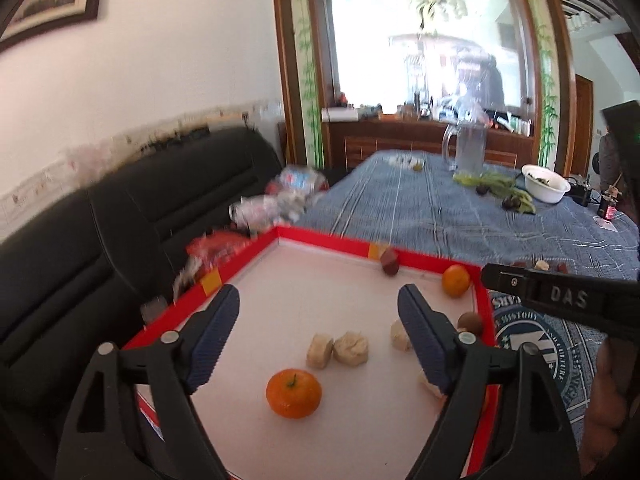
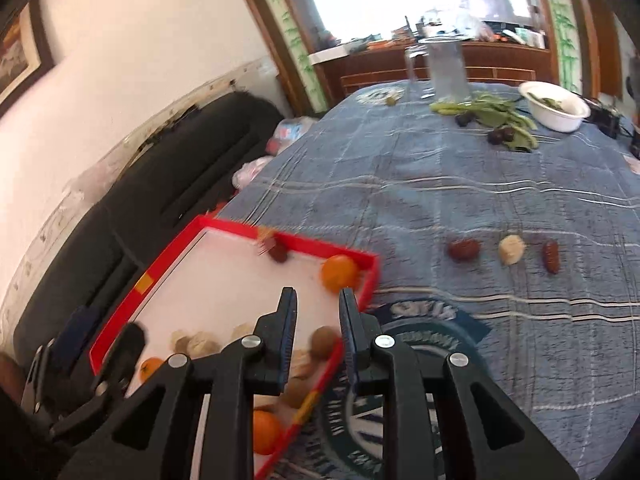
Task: Organize fruits
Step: 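Open both grippers over the tray to drop the cube and date, then move both open grippers back toward the remaining pile on the table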
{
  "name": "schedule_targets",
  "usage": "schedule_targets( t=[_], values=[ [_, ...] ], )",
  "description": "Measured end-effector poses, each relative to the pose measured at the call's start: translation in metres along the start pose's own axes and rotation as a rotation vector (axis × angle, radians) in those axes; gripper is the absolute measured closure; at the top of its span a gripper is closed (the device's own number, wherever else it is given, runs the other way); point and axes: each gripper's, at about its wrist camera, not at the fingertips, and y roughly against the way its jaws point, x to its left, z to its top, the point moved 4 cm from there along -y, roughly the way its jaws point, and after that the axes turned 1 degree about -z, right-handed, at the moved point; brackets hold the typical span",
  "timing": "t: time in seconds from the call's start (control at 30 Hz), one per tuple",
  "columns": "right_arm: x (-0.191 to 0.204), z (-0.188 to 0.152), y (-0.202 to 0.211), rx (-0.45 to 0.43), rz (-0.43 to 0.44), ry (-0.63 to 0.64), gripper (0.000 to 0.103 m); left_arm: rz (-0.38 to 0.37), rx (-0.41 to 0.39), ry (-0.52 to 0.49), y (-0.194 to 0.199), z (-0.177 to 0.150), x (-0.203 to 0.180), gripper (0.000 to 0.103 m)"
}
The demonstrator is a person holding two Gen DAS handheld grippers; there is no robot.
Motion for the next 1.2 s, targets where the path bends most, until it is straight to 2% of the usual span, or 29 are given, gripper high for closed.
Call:
schedule_targets(
  t=[0.1, 0.23, 0.3, 0.5, 0.63, 0.77, 0.9, 1.2],
  values=[
    [-0.023, 0.01, 0.01, -0.06, -0.051, -0.043, 0.082, 0.017, -0.058, -0.014, 0.007, 0.003, -0.004, 0.012],
    [-0.057, 0.023, 0.024, -0.123, -0.122, -0.101, 0.072, 0.04, -0.14, 0.015, 0.012, 0.007, -0.001, 0.005],
    [-0.08, 0.03, 0.032, -0.141, -0.18, -0.143, 0.072, 0.045, -0.18, 0.039, 0.014, 0.008, 0.002, 0.002],
    [-0.132, 0.04, 0.052, -0.188, -0.338, -0.246, 0.072, -0.016, -0.232, 0.075, 0.014, 0.002, 0.007, 0.0],
    [-0.165, 0.037, 0.056, -0.188, -0.446, -0.32, 0.072, -0.045, -0.231, 0.051, 0.013, 0.003, 0.003, 0.0],
    [-0.188, 0.033, 0.056, -0.179, -0.508, -0.38, 0.072, -0.038, -0.248, 0.003, 0.015, 0.002, -0.005, 0.0],
    [-0.195, 0.031, 0.057, -0.173, -0.57, -0.377, 0.072, -0.039, -0.239, -0.03, 0.011, 0.002, -0.011, 0.0],
    [-0.202, 0.041, 0.066, -0.182, -0.643, -0.364, 0.071, -0.057, -0.195, 0.01, 0.003, 0.003, -0.008, 0.0]
  ],
)
